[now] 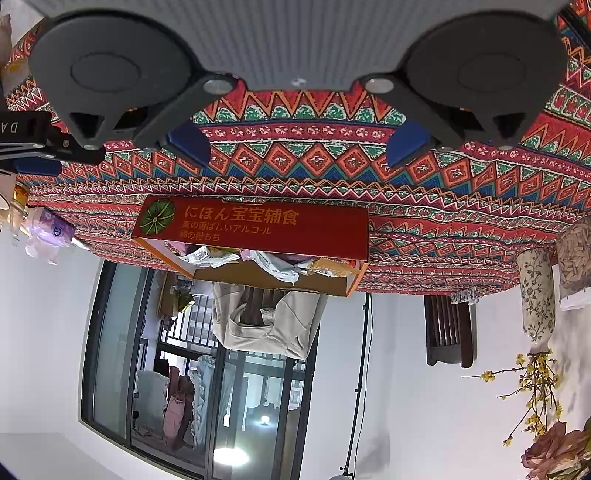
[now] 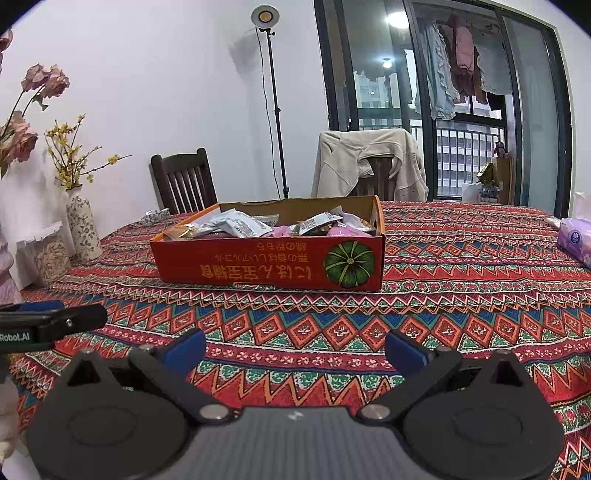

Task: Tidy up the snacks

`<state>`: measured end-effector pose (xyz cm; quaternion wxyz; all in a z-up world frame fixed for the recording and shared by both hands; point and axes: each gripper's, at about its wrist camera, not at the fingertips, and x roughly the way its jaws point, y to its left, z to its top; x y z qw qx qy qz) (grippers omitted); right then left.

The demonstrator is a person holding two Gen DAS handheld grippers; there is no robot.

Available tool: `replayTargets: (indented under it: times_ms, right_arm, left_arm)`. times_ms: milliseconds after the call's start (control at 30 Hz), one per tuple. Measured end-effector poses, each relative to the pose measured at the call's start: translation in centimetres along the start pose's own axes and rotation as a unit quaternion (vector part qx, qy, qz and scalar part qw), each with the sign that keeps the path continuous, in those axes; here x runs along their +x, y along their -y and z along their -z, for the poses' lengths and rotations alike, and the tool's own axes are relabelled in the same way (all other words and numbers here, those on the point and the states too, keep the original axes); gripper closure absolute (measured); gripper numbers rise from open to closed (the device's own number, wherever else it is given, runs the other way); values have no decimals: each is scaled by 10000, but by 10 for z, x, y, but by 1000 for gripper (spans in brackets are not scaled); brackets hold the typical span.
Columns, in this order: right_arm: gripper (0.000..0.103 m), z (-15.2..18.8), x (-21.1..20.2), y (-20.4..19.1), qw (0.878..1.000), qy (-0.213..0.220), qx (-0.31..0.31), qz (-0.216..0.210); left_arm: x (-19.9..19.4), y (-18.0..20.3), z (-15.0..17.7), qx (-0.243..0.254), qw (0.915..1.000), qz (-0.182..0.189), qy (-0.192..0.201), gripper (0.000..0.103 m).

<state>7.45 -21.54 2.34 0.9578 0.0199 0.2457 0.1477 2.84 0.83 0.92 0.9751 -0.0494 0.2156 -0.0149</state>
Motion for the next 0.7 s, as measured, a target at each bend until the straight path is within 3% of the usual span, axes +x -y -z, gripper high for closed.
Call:
replayTargets:
  times_ms: [700]
  right_arm:
    - [0,8,0,0,10000,-29,-35,-14]
  left_arm:
    - [-1,-2,2,-62,10000,75,16,0]
